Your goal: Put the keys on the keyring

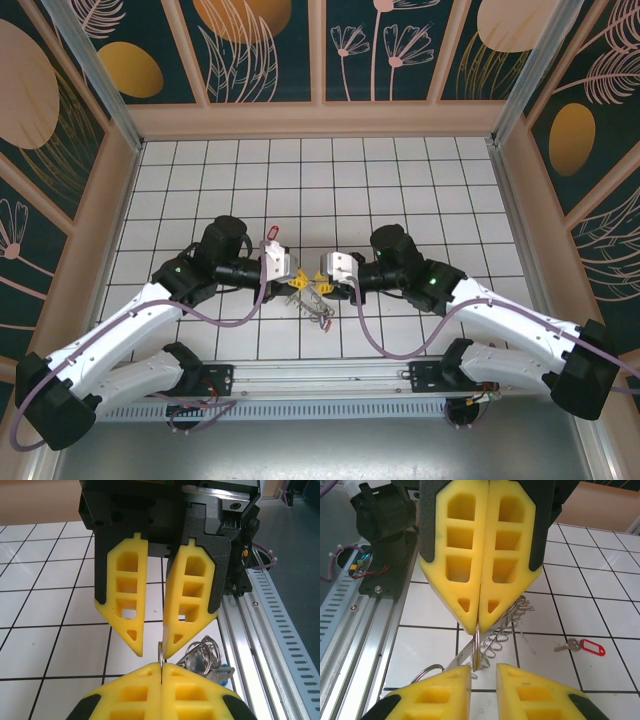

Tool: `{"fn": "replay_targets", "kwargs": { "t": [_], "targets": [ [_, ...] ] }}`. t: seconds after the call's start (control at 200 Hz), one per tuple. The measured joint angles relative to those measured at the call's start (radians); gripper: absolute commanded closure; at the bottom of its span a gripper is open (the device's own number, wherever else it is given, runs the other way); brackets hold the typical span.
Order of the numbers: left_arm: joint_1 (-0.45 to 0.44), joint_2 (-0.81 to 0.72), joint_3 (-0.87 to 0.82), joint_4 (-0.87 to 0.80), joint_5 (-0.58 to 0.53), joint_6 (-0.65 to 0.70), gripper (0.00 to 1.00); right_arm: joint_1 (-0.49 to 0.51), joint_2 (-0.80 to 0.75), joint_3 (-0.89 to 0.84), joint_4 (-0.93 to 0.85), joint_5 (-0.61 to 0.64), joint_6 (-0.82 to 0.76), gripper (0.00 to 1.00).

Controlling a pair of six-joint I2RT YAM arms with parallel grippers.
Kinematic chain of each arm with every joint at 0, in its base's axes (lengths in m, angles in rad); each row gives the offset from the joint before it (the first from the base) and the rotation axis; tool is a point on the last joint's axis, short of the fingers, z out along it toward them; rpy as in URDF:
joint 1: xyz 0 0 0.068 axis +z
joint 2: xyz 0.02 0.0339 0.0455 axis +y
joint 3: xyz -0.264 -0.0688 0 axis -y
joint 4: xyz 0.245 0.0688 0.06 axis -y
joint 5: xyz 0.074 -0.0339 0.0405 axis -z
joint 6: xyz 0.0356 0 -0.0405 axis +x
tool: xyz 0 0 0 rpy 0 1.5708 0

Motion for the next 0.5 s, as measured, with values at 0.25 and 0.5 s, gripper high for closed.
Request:
{"fn": "replay_targets", "kwargs": {
  "t": [0.25, 0.5],
  "targets": [
    [0.000, 0.026, 0.009, -0.018, 0.011, 0.000, 1.00, 0.000, 0.024, 0.015, 0.001, -0.021, -0.005, 0.84],
    [0.000, 0.041, 0.019, -0.039, 0.010, 0.004, 1.00, -0.003, 0.039, 0.020, -0.008, -0.035, -0.011, 1.00]
  ]
}}
